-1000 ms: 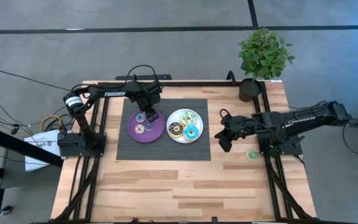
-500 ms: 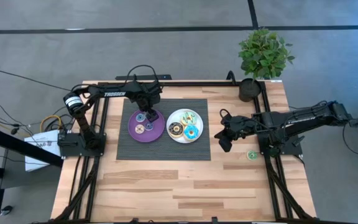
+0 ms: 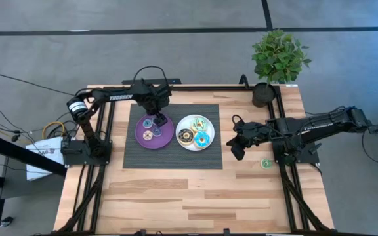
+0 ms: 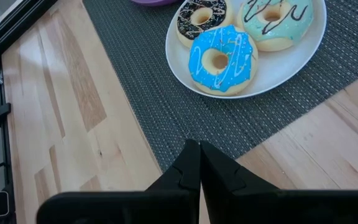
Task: Pick & Place donuts
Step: Put the small green donut on the purple plate
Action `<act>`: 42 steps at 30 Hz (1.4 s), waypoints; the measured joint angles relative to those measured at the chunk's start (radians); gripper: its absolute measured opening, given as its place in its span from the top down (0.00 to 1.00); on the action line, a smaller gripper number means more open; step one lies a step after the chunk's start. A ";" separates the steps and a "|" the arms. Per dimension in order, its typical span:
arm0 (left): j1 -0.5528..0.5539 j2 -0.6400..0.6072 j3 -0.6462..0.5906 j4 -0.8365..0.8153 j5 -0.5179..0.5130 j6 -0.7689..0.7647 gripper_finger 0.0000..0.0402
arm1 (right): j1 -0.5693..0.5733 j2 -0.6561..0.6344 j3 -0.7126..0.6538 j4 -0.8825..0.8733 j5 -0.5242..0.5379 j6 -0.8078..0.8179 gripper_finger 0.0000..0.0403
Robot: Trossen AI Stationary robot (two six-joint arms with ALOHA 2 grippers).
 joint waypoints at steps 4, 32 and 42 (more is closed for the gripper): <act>0.000 0.000 0.059 -0.061 -0.001 -0.013 0.26 | 0.000 0.000 0.000 0.000 -0.001 0.000 1.00; -0.571 -0.364 -0.161 0.442 0.030 -0.325 0.26 | -0.012 0.028 0.001 0.209 0.001 -0.051 0.96; -0.654 -0.777 -0.499 0.560 -0.040 -0.472 0.26 | -0.054 0.143 0.129 0.229 0.001 -0.108 0.76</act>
